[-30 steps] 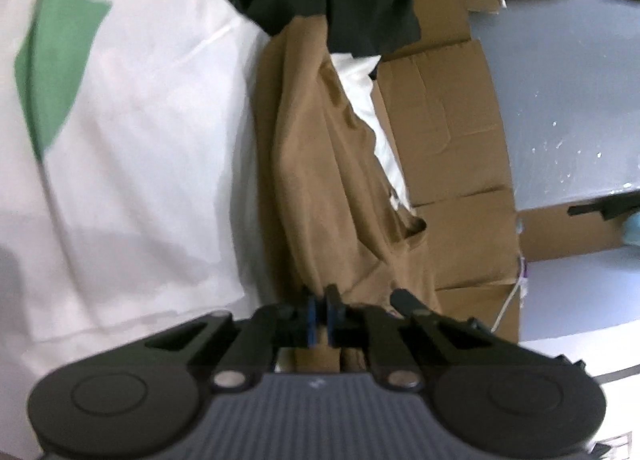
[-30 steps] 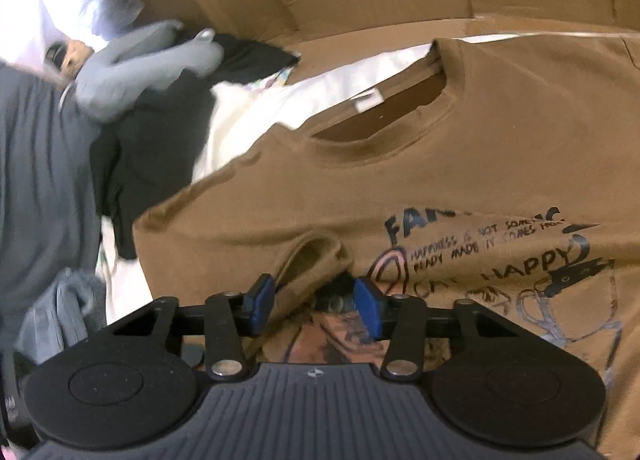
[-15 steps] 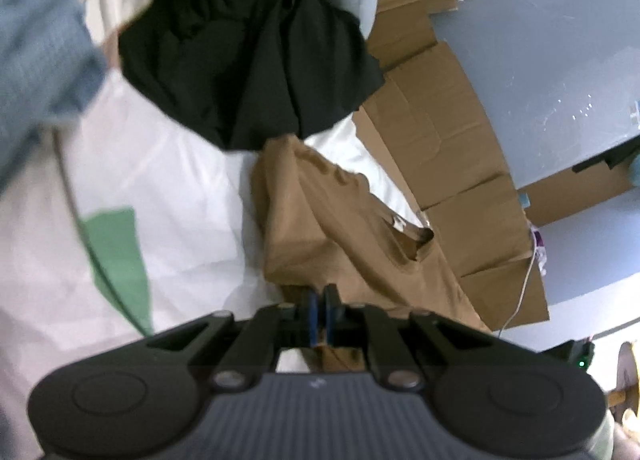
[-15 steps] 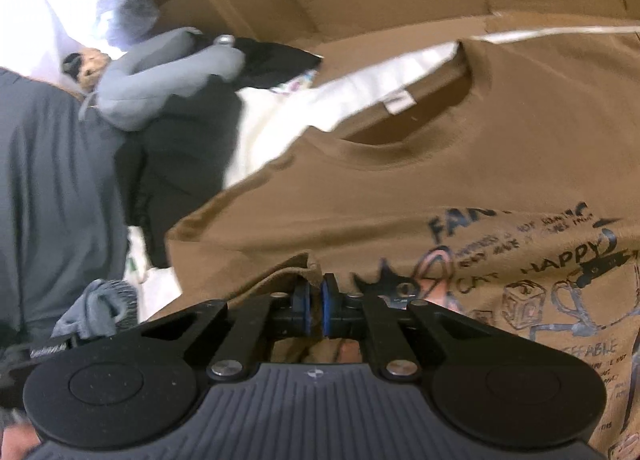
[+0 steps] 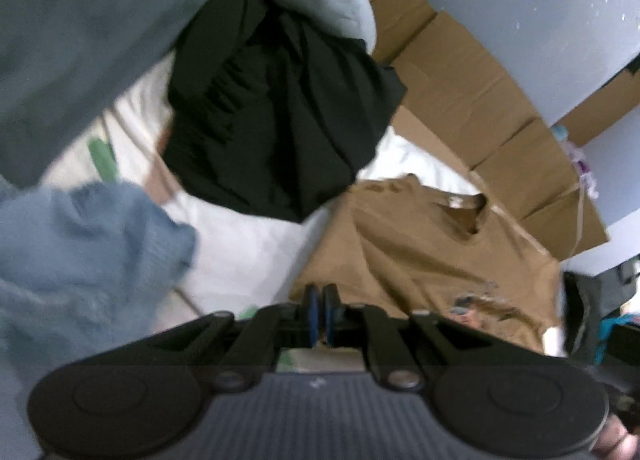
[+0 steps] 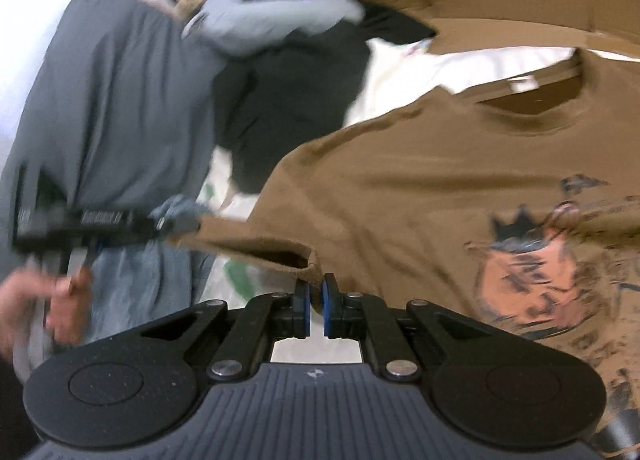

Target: Fold clothes

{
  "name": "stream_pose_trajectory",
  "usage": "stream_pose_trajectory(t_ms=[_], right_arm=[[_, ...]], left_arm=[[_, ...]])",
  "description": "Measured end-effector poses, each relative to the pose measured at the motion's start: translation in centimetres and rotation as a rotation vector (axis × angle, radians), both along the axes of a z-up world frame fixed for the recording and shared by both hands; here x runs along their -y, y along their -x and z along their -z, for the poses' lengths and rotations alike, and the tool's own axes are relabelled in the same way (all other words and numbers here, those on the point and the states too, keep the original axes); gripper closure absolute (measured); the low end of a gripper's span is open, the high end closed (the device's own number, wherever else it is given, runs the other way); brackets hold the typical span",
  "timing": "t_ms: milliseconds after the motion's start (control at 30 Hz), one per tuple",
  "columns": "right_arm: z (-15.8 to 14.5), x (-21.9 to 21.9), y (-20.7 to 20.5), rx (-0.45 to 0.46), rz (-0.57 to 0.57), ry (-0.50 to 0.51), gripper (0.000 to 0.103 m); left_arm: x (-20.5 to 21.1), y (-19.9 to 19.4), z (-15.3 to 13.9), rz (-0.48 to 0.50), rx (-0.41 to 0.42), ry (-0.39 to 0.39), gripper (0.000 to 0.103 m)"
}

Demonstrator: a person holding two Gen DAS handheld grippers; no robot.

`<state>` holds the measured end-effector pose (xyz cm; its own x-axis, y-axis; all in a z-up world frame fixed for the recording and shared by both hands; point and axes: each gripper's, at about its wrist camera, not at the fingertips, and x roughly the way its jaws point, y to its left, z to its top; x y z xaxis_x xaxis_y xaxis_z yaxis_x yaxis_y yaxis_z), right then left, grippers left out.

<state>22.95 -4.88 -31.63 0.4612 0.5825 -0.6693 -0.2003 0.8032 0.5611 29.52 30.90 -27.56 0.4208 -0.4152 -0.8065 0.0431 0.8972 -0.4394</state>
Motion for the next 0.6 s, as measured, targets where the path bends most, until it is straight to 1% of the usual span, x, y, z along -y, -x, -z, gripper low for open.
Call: stream_pose_trajectory(t_ms=[167,333,500,600], right_arm=[[0.1,-3.0,1.1,-0.001,-0.080,0.000,0.100],[0.3,-5.7,1.6,0.004,-0.138,0.005,0.100],[0.7,-7.8,1.8,0.003,-0.192,0.029,0.100],[1.3,-8.7,1.9,-0.012,-0.207,0.036,0.100]], left_arm=[[-1.1,-1.3,-0.2,0.046,-0.022,-0.103,0.099],[-2.0,-1.3,-0.1,0.089,-0.034,-0.194,0.099],[-2.4,-0.3,0.3,0.120,-0.042,-0.254,0.099],[-2.9,0.2,0.1,0.117,-0.032,-0.275,0.099]])
